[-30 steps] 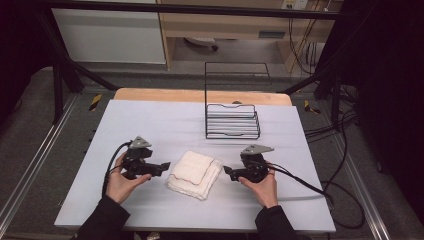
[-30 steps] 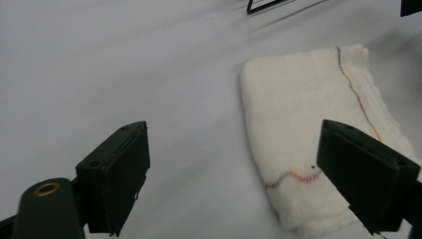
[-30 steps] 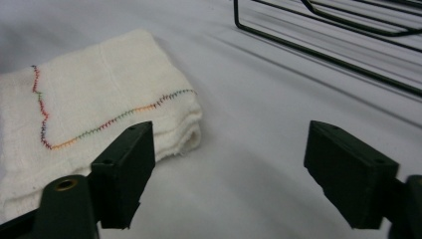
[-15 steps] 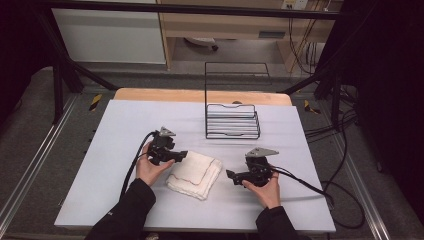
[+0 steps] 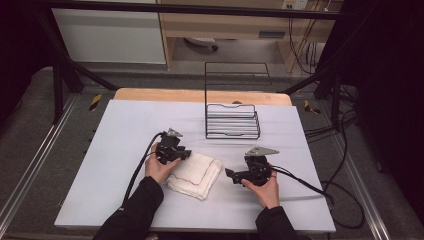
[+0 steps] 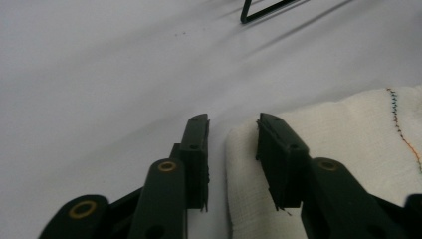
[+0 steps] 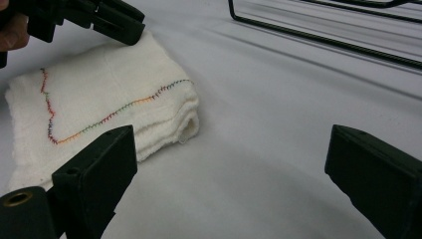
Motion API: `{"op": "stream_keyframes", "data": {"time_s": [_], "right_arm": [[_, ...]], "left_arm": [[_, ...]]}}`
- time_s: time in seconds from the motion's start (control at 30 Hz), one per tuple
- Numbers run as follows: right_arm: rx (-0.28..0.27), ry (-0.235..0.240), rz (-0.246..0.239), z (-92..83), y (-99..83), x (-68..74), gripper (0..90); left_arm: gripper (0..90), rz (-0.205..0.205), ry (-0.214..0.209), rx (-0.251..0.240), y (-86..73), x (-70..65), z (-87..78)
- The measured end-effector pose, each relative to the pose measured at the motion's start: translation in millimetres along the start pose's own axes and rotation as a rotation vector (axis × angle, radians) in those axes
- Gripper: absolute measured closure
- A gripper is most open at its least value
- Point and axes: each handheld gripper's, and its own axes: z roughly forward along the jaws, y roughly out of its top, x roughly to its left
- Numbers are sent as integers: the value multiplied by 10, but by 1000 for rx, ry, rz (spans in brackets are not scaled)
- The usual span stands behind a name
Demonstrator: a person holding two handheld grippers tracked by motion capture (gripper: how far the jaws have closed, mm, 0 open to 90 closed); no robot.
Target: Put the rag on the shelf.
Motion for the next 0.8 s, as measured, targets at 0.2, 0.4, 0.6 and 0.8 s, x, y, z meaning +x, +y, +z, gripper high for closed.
{"op": "stream_keyframes", "data": {"time_s": [0.2, 0.4, 0.6, 0.8], "right_arm": [[2, 13, 13, 83, 63, 46, 125], [-2, 5, 19, 212, 137, 115, 207], [28, -22, 27, 425, 175, 181, 327], [54, -41, 28, 523, 167, 222, 447]], "left_arm": [[756, 29, 19, 14, 7, -76, 21], [798, 68, 41, 21, 4, -126, 26], [815, 55, 20, 16, -6, -106, 29], [818, 62, 14, 6, -17, -92, 30]]}}
